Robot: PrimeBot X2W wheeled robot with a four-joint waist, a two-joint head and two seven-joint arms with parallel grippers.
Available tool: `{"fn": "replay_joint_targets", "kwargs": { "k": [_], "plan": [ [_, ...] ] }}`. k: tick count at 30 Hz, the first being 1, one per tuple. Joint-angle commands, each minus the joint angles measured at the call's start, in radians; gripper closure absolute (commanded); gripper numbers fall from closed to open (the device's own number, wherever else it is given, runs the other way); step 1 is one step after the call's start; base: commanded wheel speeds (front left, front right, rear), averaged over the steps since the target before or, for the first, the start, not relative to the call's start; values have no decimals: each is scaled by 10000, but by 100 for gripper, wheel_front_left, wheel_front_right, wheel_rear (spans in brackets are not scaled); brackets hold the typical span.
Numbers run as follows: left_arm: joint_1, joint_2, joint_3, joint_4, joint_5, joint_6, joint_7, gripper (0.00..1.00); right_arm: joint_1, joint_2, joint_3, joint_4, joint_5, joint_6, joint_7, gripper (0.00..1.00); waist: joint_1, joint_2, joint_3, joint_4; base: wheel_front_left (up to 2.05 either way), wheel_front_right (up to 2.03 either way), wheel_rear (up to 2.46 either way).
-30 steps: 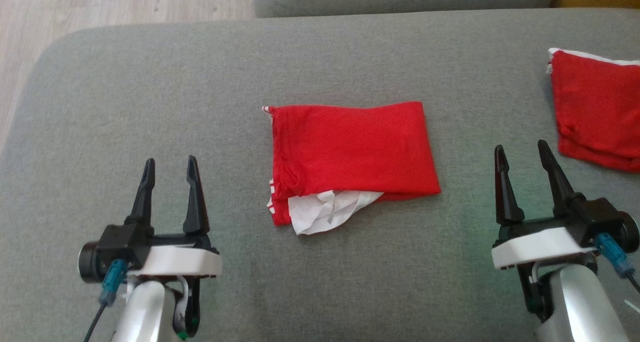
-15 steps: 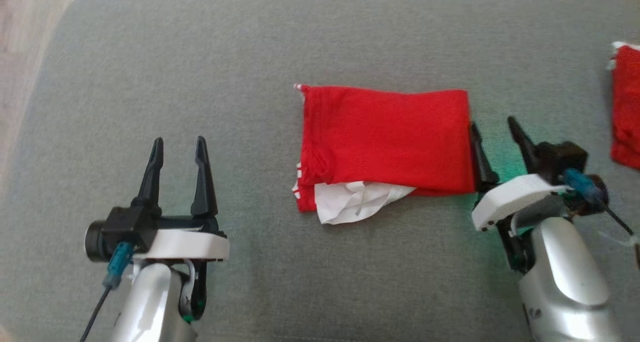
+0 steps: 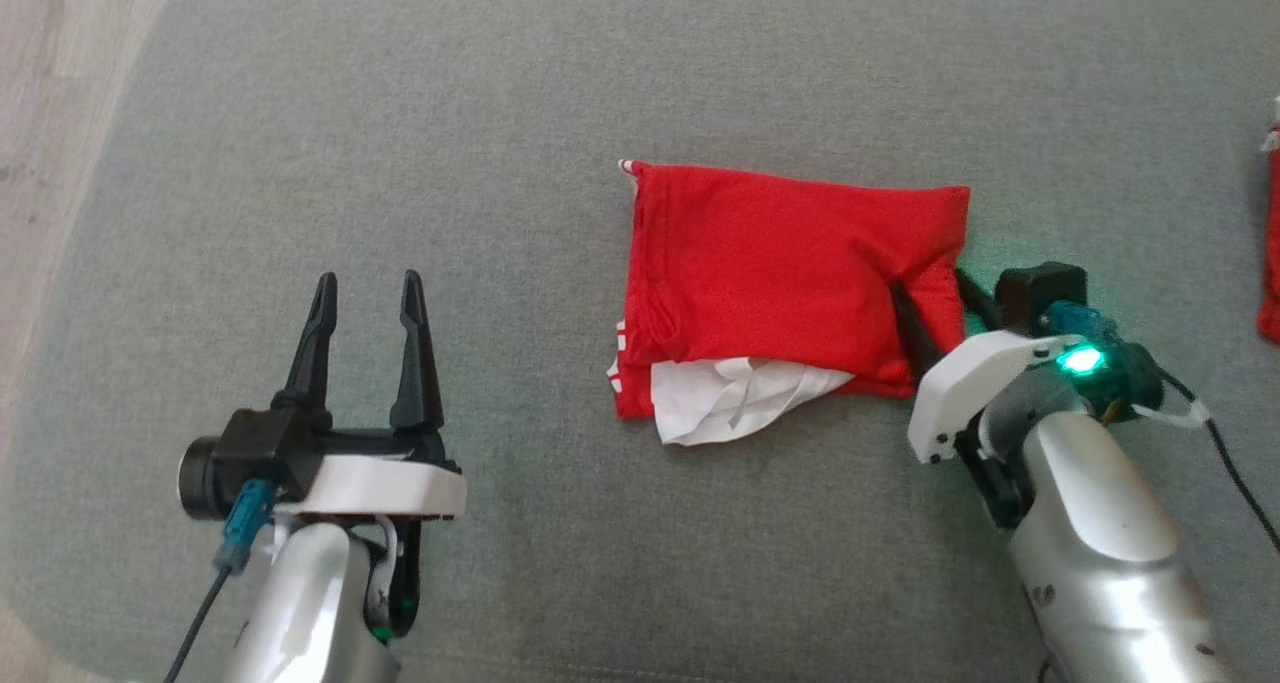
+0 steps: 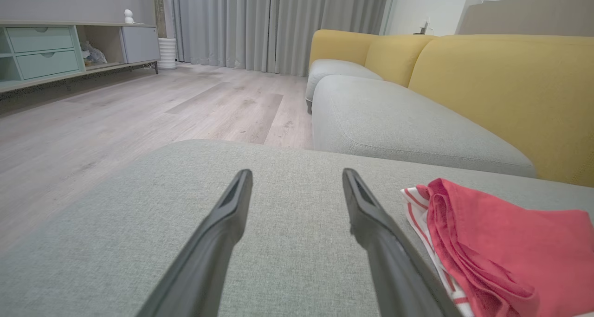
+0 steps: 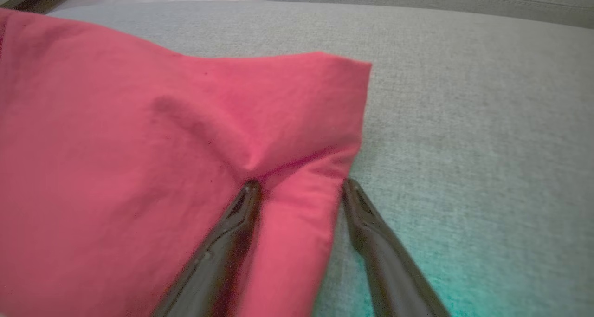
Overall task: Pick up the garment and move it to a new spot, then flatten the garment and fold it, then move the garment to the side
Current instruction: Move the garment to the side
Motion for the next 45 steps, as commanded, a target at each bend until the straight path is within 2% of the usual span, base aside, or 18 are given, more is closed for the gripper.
{"fn": "replay_joint_targets", "kwargs": {
  "k": [1, 10, 17, 19, 23, 28, 31, 34, 40, 45],
  "plan": [
    [-362, 84, 338, -271, 3, 83, -51, 0, 123, 125, 426, 106, -40, 67, -13, 100, -1, 0, -62, -80, 0, 0, 0],
    [-287, 84, 392, -242, 101, 55, -51, 0, -127, 125, -248, 58, -791, 67, -1041, 100, -1, 0, -397, -405, 0, 0, 0],
    [-132, 84, 432, -330, 197, 3, -51, 0, 110, -29, -642, -567, -2603, 67, -1178, 100, -1, 0, -755, -800, 0, 0, 0],
    [-112, 84, 429, -356, 209, -5, -51, 0, 152, -151, -633, -716, -2792, 67, -1135, 100, -1, 0, -789, -888, 0, 0, 0],
    [-102, 84, 427, -464, 254, -20, -51, 0, 217, -1028, -408, -1312, -3198, 67, -809, 100, -1, 0, -842, -1284, 0, 0, 0],
    [-142, 83, 307, -552, 259, -29, -51, 0, 33, -2748, -306, -1906, -3166, 67, -260, 100, -1, 0, -733, -1741, 0, 0, 0],
    [-230, 83, 231, -583, 288, -44, -51, 0, -218, -3731, -534, -1975, -3155, 67, 44, 100, -1, 0, -522, -1905, 0, 0, 0],
    [-294, 83, 279, -604, 312, -40, -51, 0, -575, -4392, -1073, -1810, -3170, 67, 141, 100, -1, 0, -305, -2025, 0, 0, 0],
    [-437, 83, 304, -531, 411, -194, -51, 0, -1333, -4818, -1929, -1061, -3734, 67, 232, 100, -1, 0, 125, -2030, 0, 0, 0],
    [-583, 83, 366, -572, 380, -228, -51, 0, -1731, -4838, -2731, -674, -4161, 67, 256, 100, -1, 0, 458, -1866, 0, 0, 0]
  ]
}}
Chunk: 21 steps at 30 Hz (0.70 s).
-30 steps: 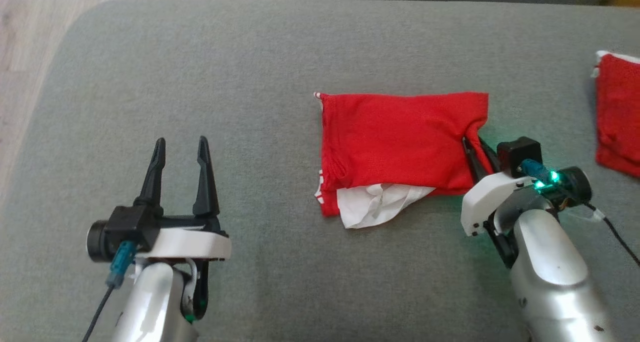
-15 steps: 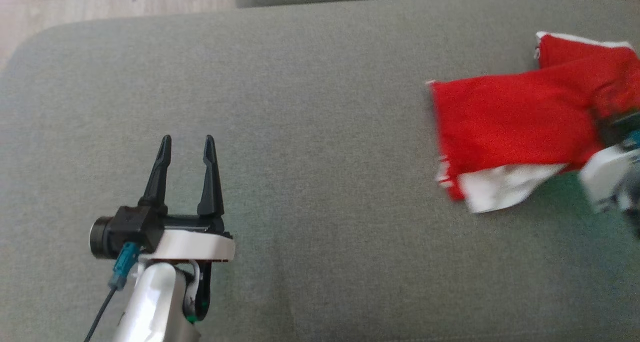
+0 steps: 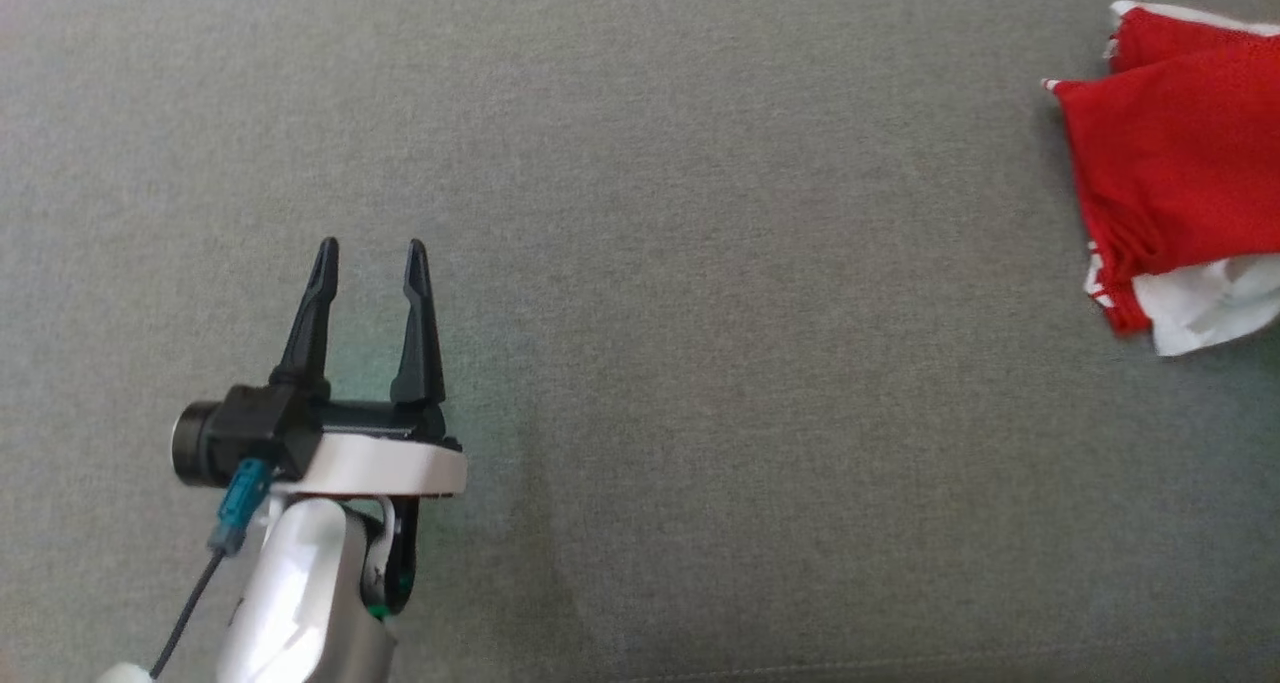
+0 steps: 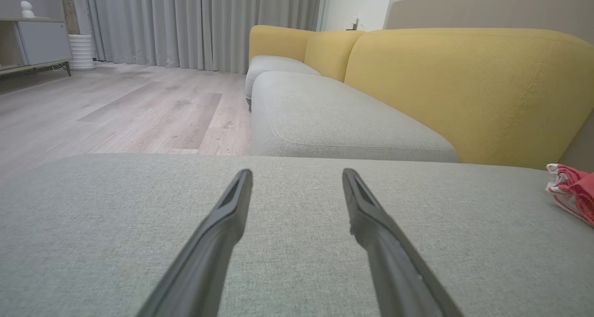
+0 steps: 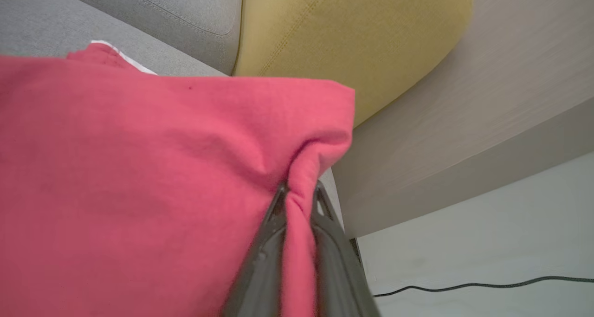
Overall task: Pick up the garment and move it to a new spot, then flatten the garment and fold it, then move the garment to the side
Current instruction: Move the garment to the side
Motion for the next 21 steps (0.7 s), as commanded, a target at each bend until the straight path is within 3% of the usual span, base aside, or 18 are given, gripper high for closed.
{"fn": "replay_joint_targets", "kwargs": {
  "k": [1, 9, 11, 12, 21],
  "plan": [
    [-317, 81, 392, -318, 66, -50, -51, 0, -310, -320, -152, -215, -146, 65, -19, 100, -2, 0, 165, 100, 0, 0, 0],
    [-361, 81, 643, -338, 159, -127, -51, 0, -490, 130, -872, -116, -507, 65, -101, 100, -2, 0, 404, 104, 0, 0, 0],
    [-382, 81, 672, -308, 180, -140, -51, 0, -498, 304, -971, -155, -546, 65, -116, 39, -2, 0, 378, 73, 0, 0, 0],
    [-394, 81, 682, -291, 181, -144, -51, 0, -491, 387, -979, -176, -563, 65, -131, 0, -2, 0, 347, 53, 0, 0, 0],
    [-316, 81, 667, -200, 56, -104, -51, 0, -515, 1043, -998, -608, -348, 65, -260, 0, -2, 0, -283, -80, 0, 0, 0]
  ]
}}
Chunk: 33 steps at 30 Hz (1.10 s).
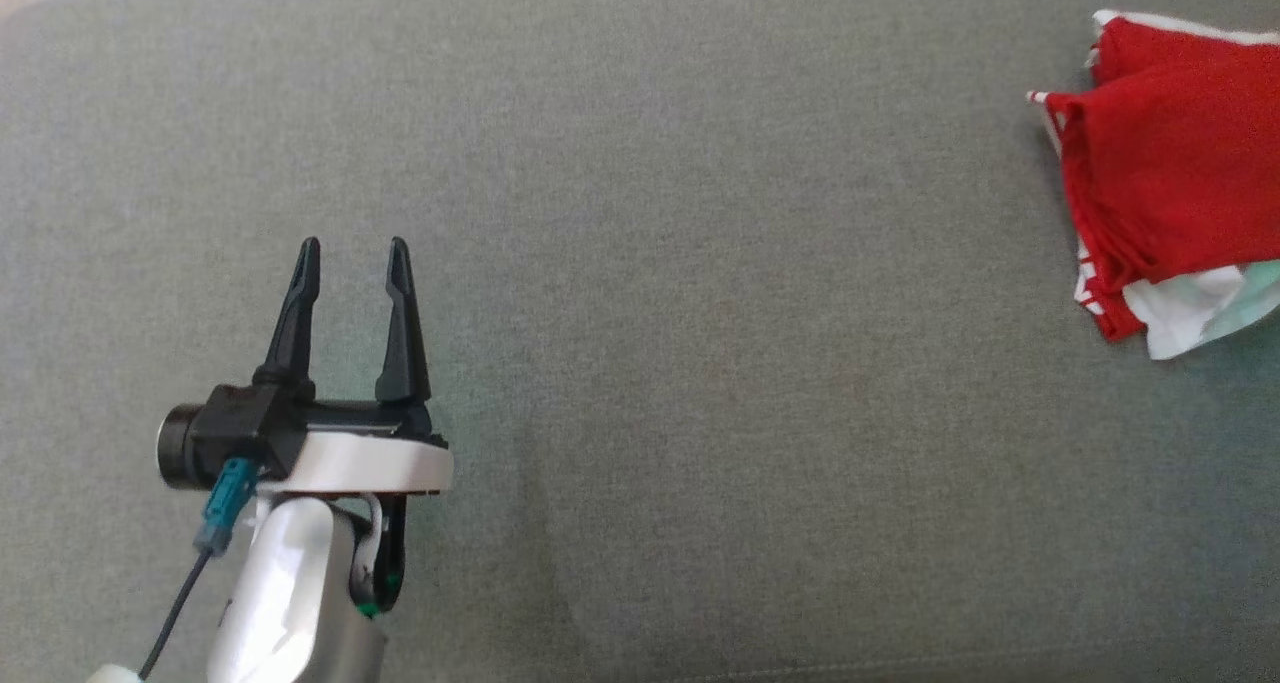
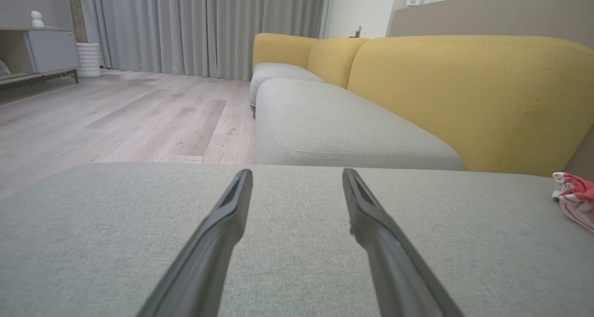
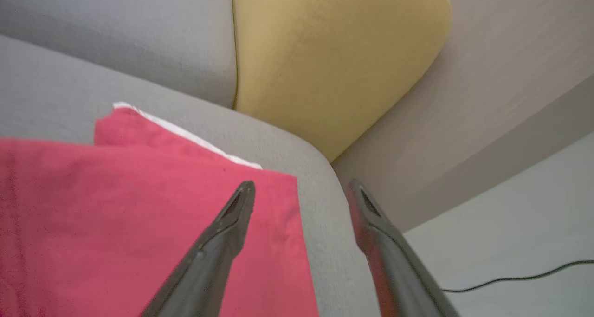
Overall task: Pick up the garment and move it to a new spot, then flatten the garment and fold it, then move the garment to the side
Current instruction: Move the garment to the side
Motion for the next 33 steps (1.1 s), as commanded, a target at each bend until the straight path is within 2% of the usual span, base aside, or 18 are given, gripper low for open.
{"fn": "replay_joint_targets", "kwargs": {
  "k": [1, 4, 8, 12, 16, 19, 22, 27, 33],
  "plan": [
    [-232, 85, 340, -262, -31, 40, -51, 0, -252, -37, 185, -461, 151, 65, -132, 0, 0, 0, -215, -17, 0, 0, 0],
    [-139, 85, 352, -275, -75, 81, -51, 0, -283, 502, 370, -999, 610, 65, -349, 0, 0, 0, -575, 2, 0, 0, 0],
    [11, 85, 332, -307, -137, 147, -51, 0, -81, 1568, 609, -2061, 1650, 65, -751, 0, 0, 0, -1012, 82, 0, 0, 0],
    [171, 85, 266, -358, -175, 185, -51, 0, 552, 2618, 956, -3262, 2738, 65, -1190, 0, 0, 0, -1295, 211, 0, 0, 0],
    [351, 85, 207, -388, -224, 230, -51, 0, 1595, 3243, 1209, -4166, 3841, 65, -1731, 0, 0, 0, -1459, 354, 0, 0, 0],
    [508, 85, 188, -484, -287, 324, -51, 0, 2586, 3391, 1698, -4375, 4572, 65, -2257, 0, 0, 0, -1522, 443, 0, 0, 0],
    [639, 85, 102, -521, -348, 366, -51, 0, 3488, 3404, 2281, -3980, 5630, 65, -2704, 0, 0, 0, -1543, 573, 0, 0, 0],
    [876, 86, 39, -519, -346, 344, -51, 0, 4334, 3407, 2887, -3533, 6028, 65, -3085, 0, 0, 0, -1568, 655, 0, 0, 0],
    [1098, 86, 167, -609, -497, 298, -51, 0, 4659, 3409, 3073, -3652, 5988, 65, -3140, 0, 0, 0, -1586, 617, 0, 0, 0]
  ]
}}
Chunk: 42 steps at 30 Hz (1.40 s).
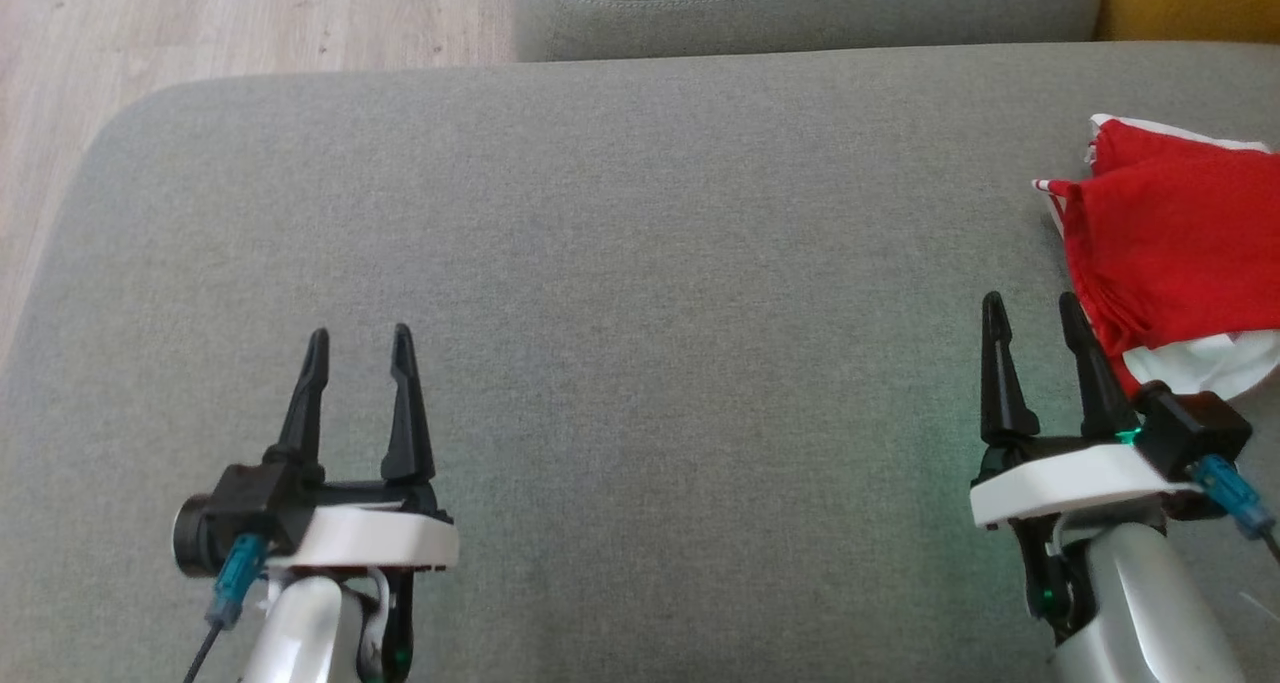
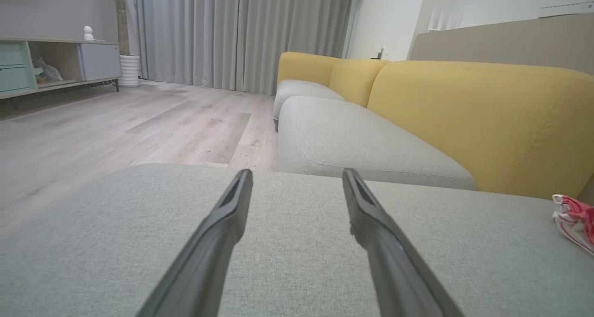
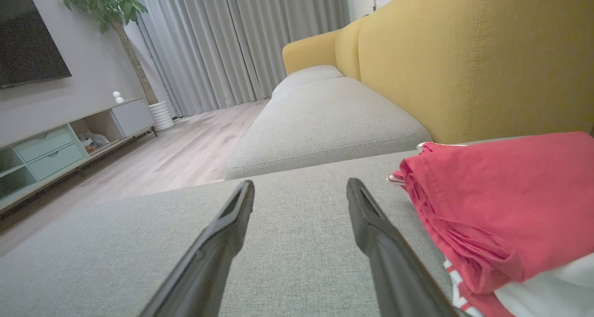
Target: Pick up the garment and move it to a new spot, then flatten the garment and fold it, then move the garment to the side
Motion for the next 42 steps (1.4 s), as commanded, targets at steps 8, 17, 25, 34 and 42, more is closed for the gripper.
{"fn": "replay_joint_targets", "kwargs": {
  "k": [8, 17, 25, 34, 42],
  "plan": [
    [-96, 82, 374, -585, -179, 50, -51, 0, -43, -4, 306, -639, -136, 65, -135, 0, 0, 0, 12, -57, 0, 0, 0],
    [-51, 82, 408, -628, -289, 83, -51, 0, -23, -3, 350, -566, 44, 65, -136, 0, 0, 0, -5, -90, 0, 0, 0],
    [-24, 82, 523, -786, -567, 42, -51, 0, -69, -3, 362, -462, 137, 65, -137, 0, 0, 0, -9, -148, 0, 0, 0],
    [36, 82, 611, -897, -831, -15, -51, 0, -81, -3, 354, -423, 147, 65, -137, 0, 0, 0, -20, -203, 0, 0, 0],
    [59, 82, 591, -804, -1157, -82, -51, 0, -91, -3, 419, -351, 177, 65, -137, 0, 0, 0, -37, -244, 0, 0, 0]
  ]
}}
